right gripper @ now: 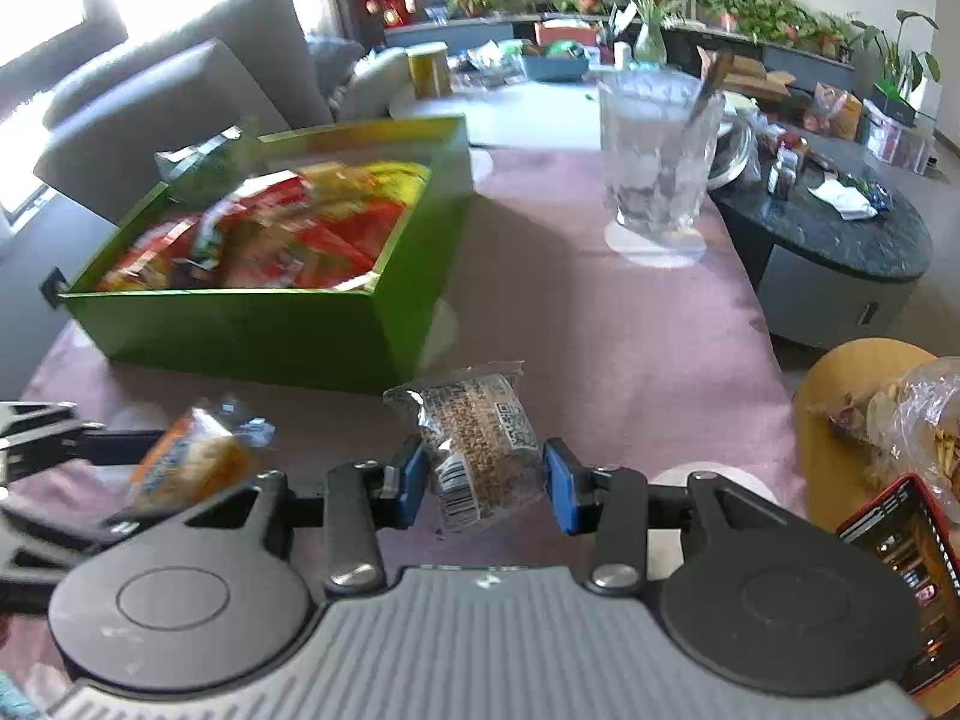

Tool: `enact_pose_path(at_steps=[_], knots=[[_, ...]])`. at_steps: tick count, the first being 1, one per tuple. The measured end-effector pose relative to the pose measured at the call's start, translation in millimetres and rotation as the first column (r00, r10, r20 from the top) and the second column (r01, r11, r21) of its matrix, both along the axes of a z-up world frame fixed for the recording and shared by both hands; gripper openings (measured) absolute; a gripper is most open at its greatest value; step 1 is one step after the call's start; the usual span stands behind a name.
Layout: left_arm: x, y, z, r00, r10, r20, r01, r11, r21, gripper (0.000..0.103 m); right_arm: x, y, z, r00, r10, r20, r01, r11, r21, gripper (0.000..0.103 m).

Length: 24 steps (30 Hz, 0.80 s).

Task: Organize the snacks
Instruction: 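Hold the pastry bag with the left gripper while the right grasps the clear granola bag, then carry both held bags over the green box with the left and right grippers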

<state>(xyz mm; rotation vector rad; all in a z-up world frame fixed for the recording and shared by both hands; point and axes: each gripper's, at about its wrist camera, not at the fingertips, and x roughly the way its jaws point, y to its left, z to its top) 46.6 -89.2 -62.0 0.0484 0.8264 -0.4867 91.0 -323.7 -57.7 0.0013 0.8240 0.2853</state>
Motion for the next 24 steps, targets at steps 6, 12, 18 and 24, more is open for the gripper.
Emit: enact_pose_path(at_steps=[6, 12, 18, 24], knots=[[-10.3, 7.5, 14.1, 0.999, 0.001, 0.052, 0.000, 1.000, -0.015, 0.040, -16.1, 6.4, 18.7, 0.998, 0.024, 0.064, -0.026, 0.999, 0.031, 0.082], [-18.4, 16.1, 40.5, 0.992, 0.016, 0.125, -0.010, 0.999, -0.049, 0.040, -23.7, 13.3, 41.5, 0.990, 0.043, 0.136, -0.053, 0.996, 0.074, 0.082], [-12.0, 22.6, 64.5, 0.981, 0.042, 0.192, -0.032, 0.998, -0.051, 0.040, -13.4, 23.2, 54.0, 0.984, 0.035, 0.173, -0.051, 0.994, 0.092, 0.082], [9.0, 30.0, 82.0, 0.967, 0.080, 0.241, -0.071, 0.996, -0.044, 0.040, 8.1, 33.7, 61.5, 0.983, 0.004, 0.183, -0.027, 0.992, 0.126, 0.082]])
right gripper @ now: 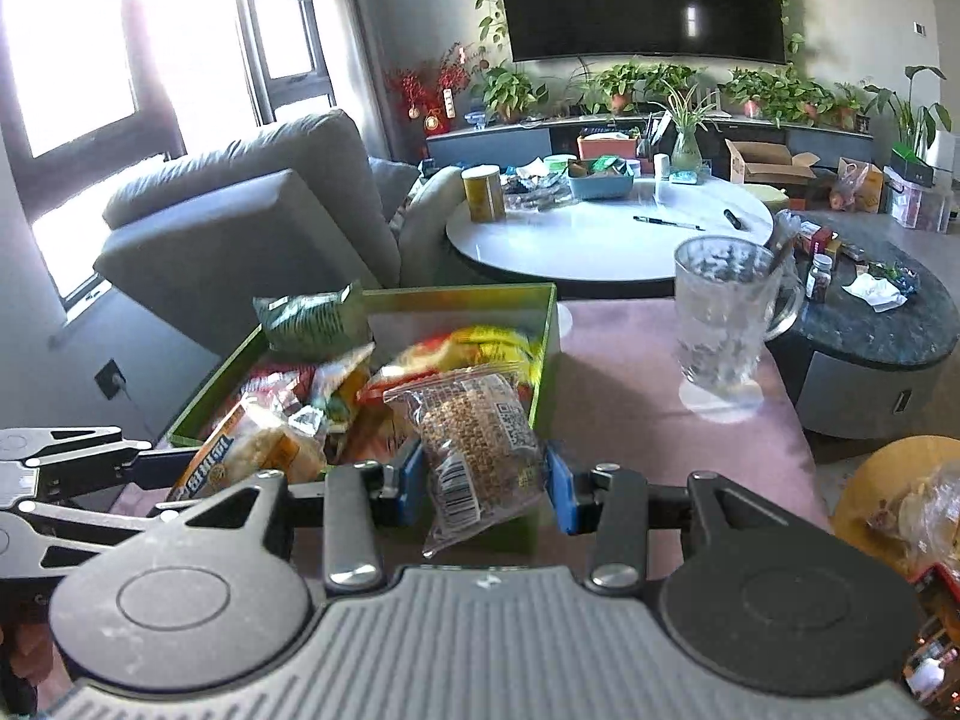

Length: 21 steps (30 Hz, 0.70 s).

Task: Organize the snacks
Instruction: 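Carry both held bags over the green box with the left and right grippers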

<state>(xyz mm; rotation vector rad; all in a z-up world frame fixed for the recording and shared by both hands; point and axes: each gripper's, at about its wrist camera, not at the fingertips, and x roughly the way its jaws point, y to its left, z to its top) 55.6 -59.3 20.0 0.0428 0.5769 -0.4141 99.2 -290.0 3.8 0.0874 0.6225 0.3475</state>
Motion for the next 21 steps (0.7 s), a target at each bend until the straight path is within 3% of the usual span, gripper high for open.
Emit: enact_pose_path(at_steps=[7, 21], knots=[[40.5, 1.6, 10.1, 0.997, 0.061, 0.043, -0.061, 0.998, 0.007, 0.040, 25.8, 14.8, 1.3, 1.000, -0.002, 0.001, 0.002, 1.000, 0.020, 0.082], [116.6, 0.9, -9.3, 0.996, 0.084, -0.034, -0.084, 0.996, -0.011, 0.040, 61.6, 25.4, -7.5, 0.998, -0.019, -0.054, 0.021, 0.999, 0.047, 0.082]])
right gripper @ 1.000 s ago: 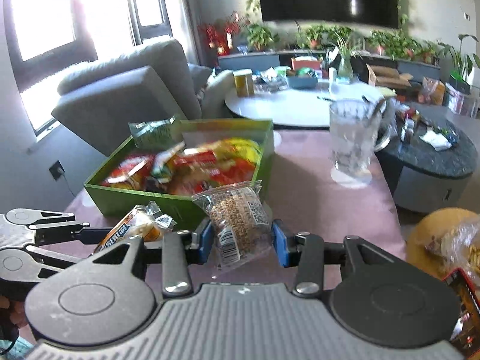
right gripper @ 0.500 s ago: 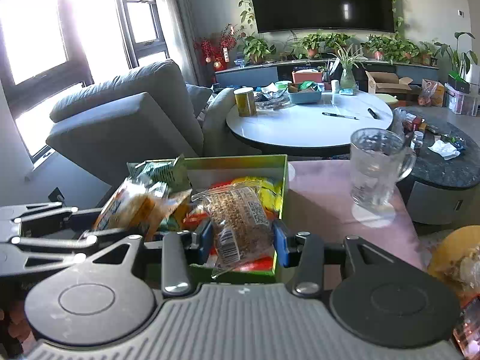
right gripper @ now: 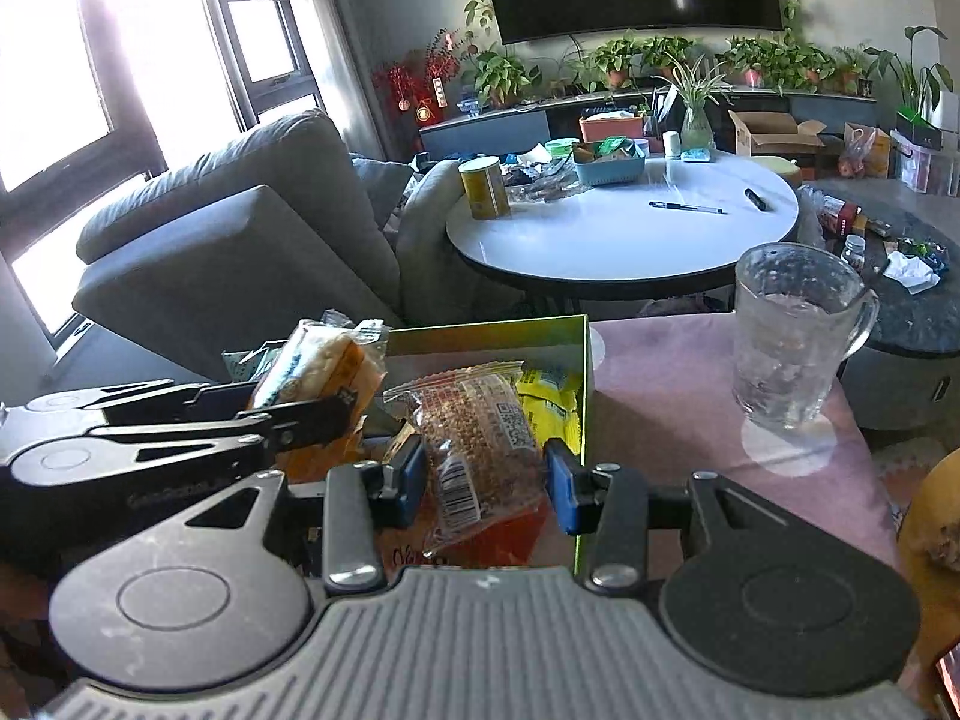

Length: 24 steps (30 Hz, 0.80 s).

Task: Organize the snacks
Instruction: 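Carry both held bags over the green box with the left and right grippers, then open both grippers to drop the pastry and granola bags into the box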

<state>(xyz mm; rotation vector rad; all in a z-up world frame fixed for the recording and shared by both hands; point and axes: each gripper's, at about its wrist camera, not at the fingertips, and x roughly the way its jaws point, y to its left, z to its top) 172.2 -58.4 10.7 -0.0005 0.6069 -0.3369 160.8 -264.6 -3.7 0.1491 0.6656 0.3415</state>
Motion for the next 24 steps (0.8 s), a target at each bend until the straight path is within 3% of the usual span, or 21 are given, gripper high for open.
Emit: enact_pose_path(at_steps=[11, 15, 24], knots=[[11.4, -1.8, -14.0, 0.999, 0.007, -0.033, -0.006, 1.000, 0.022, 0.041, 10.6, 11.3, -6.0, 1.000, 0.004, -0.026, -0.004, 1.000, 0.006, 0.082], [4.5, 1.8, -12.3, 1.000, 0.021, -0.007, -0.021, 0.999, 0.025, 0.055, 11.6, 10.3, -5.4, 0.999, -0.002, -0.033, 0.002, 1.000, 0.012, 0.081], [-18.4, 17.1, -5.9, 0.998, 0.047, 0.046, -0.049, 0.998, 0.050, 0.069, 21.1, 12.7, -4.8, 0.999, -0.014, -0.044, 0.015, 1.000, 0.023, 0.082]])
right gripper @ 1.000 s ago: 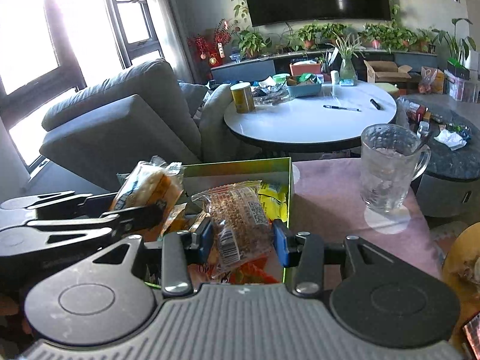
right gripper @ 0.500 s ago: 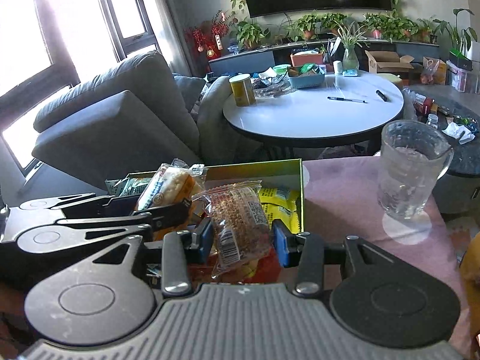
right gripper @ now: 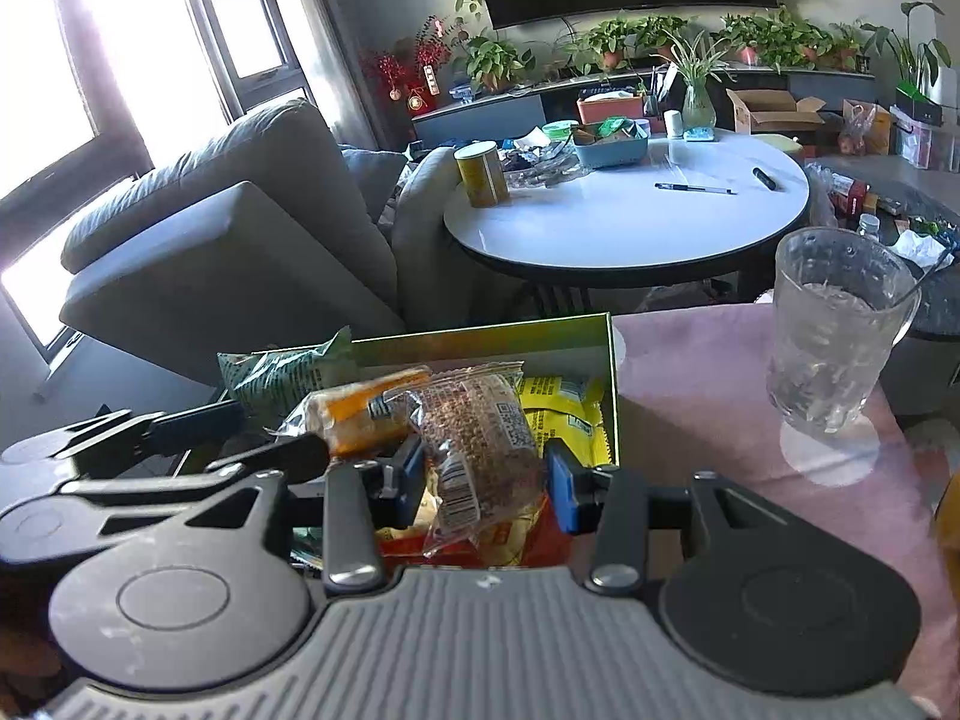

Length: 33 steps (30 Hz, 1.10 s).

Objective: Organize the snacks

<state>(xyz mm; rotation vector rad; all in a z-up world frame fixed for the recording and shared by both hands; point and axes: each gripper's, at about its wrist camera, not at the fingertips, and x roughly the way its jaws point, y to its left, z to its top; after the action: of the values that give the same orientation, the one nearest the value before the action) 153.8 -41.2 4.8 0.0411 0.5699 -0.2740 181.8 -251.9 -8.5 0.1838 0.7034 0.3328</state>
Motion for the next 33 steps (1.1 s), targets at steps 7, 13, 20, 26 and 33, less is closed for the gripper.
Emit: enact_pose_path(at_steps=[7, 13, 20, 26, 33], knots=[[-10.8, 5.7, -5.3, 1.000, 0.001, -0.008, -0.001, 1.000, 0.009, 0.071, 4.0, 3.4, -0.6, 1.000, -0.011, -0.011, 0.011, 1.000, 0.004, 0.082], [-15.2, 5.2, -9.4, 1.000, -0.003, -0.020, 0.003, 1.000, 0.009, 0.073, 8.2, 1.7, -2.4, 0.998, -0.056, -0.016, 0.056, 0.998, 0.009, 0.085], [-18.9, 2.8, -12.7, 1.000, -0.007, -0.031, 0.007, 1.000, 0.001, 0.075, 0.7, -0.8, -0.6, 0.998, -0.057, -0.009, 0.058, 0.998, 0.012, 0.085], [-25.3, 4.3, -9.5, 1.000, -0.004, -0.024, 0.004, 1.000, 0.001, 0.078, -9.0, -0.5, 11.1, 0.998, -0.050, 0.029, 0.050, 0.999, 0.020, 0.085], [-38.6, 10.3, 0.5, 1.000, 0.015, -0.002, -0.015, 1.000, -0.023, 0.085, -28.1, -2.7, 29.6, 0.996, -0.041, 0.079, 0.038, 0.999, 0.030, 0.085]])
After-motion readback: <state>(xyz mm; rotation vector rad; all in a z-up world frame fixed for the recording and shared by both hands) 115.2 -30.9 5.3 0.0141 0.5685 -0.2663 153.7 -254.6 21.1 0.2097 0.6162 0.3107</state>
